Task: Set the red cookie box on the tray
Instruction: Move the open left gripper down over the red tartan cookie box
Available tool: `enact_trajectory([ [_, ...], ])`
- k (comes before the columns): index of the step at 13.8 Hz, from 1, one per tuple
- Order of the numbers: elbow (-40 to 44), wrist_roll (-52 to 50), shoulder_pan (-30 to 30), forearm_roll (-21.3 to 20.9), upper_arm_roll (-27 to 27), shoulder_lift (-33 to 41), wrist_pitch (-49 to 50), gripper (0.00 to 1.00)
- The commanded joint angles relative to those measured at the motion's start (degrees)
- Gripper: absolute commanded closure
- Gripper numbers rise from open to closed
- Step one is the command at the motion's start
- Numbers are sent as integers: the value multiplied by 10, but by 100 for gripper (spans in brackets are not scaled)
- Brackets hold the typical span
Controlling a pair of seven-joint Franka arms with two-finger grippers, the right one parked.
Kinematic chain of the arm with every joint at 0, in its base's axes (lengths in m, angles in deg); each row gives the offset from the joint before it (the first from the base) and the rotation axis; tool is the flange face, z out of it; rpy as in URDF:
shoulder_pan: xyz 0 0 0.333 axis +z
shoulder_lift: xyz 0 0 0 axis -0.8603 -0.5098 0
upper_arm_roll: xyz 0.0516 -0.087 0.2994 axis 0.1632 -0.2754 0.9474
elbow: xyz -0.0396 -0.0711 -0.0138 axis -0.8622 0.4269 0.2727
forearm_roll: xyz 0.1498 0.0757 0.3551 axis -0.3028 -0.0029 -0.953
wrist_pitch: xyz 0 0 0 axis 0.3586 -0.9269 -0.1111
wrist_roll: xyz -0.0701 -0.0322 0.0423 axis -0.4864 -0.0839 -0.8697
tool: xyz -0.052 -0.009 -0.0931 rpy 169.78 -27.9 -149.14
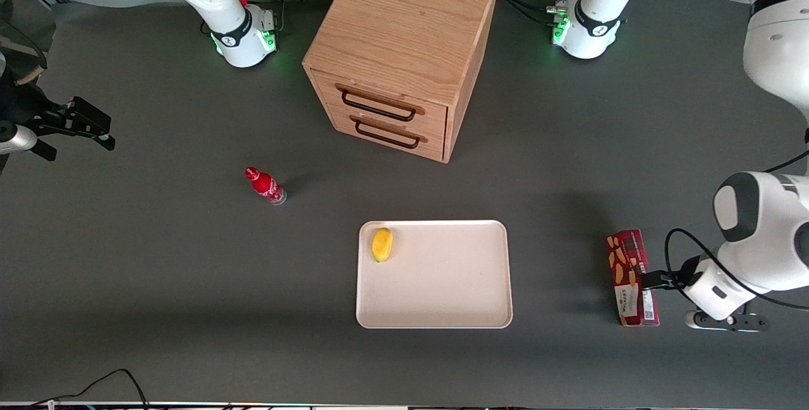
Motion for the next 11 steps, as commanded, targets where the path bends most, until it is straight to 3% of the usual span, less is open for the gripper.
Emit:
enact_trajectory([
  [1,-33,-45,-8,-29,2,-5,-42,0],
  [4,-56,-51,-12,-66,10,-22,-66,0],
  [5,-57,-51,-12,-65,10,-23,-65,14],
  [7,-59,-49,-12,-66,10,-23,-58,93],
  [8,-59,-48,-12,-66,10,-22,-55,100],
  [11,-58,-47,-12,-66,10,-18,-52,100],
])
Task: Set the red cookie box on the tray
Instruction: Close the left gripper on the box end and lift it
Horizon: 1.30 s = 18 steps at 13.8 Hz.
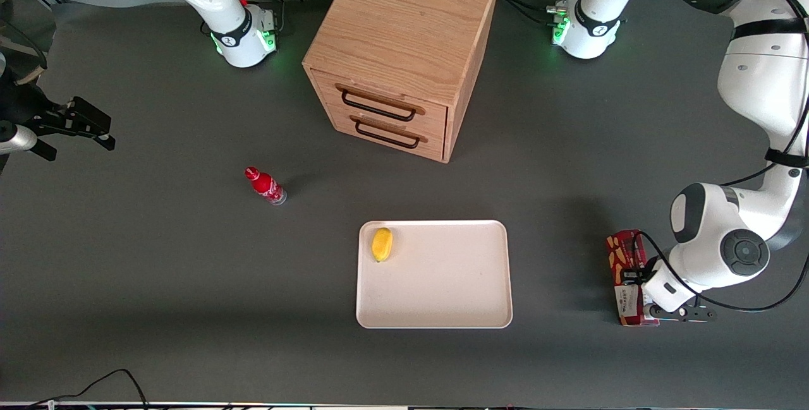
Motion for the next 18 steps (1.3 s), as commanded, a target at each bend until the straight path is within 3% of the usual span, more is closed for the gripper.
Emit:
enact_trajectory([
  [1,-4,-10,-6,-9,6,16,4,100],
  [3,3,-12,-13,-2,3,35,18,100],
  [7,48,-24,-14,14,-45,119,159,100],
  [10,78,-99,-25,35,-90,168,244,100],
  [13,138,-200,-78,35,-123,178,311,100],
  [16,156,-272,-150,35,-116,156,286,100],
  [18,152,-295,-174,25,-114,119,218,100],
])
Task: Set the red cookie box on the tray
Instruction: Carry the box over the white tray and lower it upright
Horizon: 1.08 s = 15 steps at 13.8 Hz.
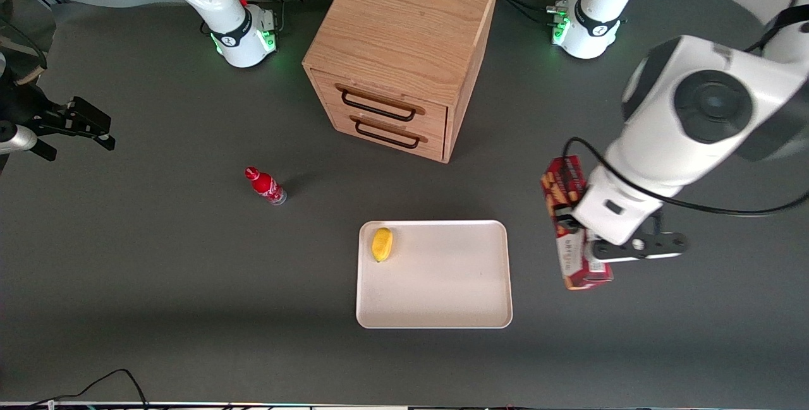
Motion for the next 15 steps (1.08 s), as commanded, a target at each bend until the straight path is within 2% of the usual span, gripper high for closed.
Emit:
enact_trajectory([
  [1,24,-27,-40,-20,18,-75,-77,100],
  [3,24,-42,-79,-42,49,-126,-138,100],
  [5,24,-64,-131,-42,112,-167,-211,100],
  [7,25,-63,-160,-42,147,-195,-237,100],
  [11,22,-59,-161,-78,148,-227,-249,100],
  [15,23,-56,-163,-91,148,-241,-249,100],
])
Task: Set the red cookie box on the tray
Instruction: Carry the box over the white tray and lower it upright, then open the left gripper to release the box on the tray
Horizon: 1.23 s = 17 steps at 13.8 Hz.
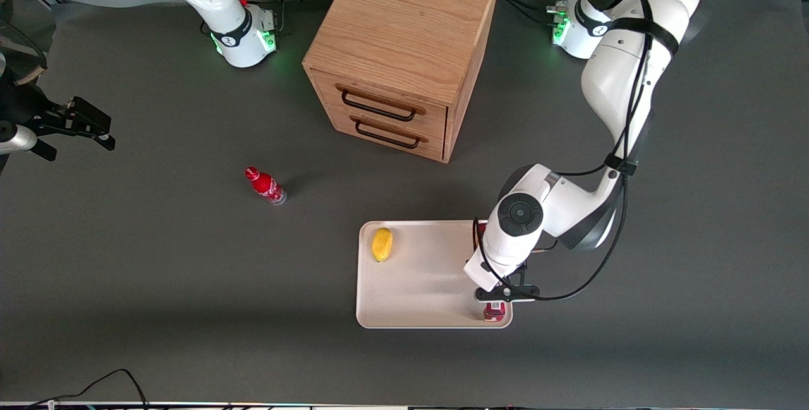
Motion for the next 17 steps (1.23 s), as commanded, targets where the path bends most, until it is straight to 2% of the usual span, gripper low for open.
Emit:
enact_trajectory([
  [1,21,-8,-12,-14,6,-11,3,95],
  [2,21,-8,-11,-14,6,-11,3,85],
  [3,21,-8,-10,-13,6,-11,3,68],
  [4,21,-8,-9,-15,6,-10,3,1],
  [9,20,-12,7,-4,1,29,34,0],
  [13,19,15,55,40,-23,120,170,0],
  [15,9,117,112,89,-49,175,228,0],
  [17,-18,227,158,143,-50,241,288,0],
])
